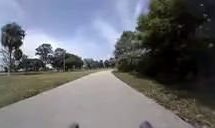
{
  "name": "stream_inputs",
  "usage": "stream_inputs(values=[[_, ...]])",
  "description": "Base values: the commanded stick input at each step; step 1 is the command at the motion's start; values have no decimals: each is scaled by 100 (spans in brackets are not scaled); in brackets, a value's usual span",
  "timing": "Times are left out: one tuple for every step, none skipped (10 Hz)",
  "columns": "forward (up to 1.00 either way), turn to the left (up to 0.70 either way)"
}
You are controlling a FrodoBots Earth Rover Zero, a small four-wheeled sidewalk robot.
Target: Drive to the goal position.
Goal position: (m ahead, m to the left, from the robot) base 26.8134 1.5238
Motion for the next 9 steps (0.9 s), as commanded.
stream_inputs(values=[[70, 0], [70, 0], [70, 0], [70, 0], [70, 0], [70, 0], [70, 0], [70, 0], [70, 0]])
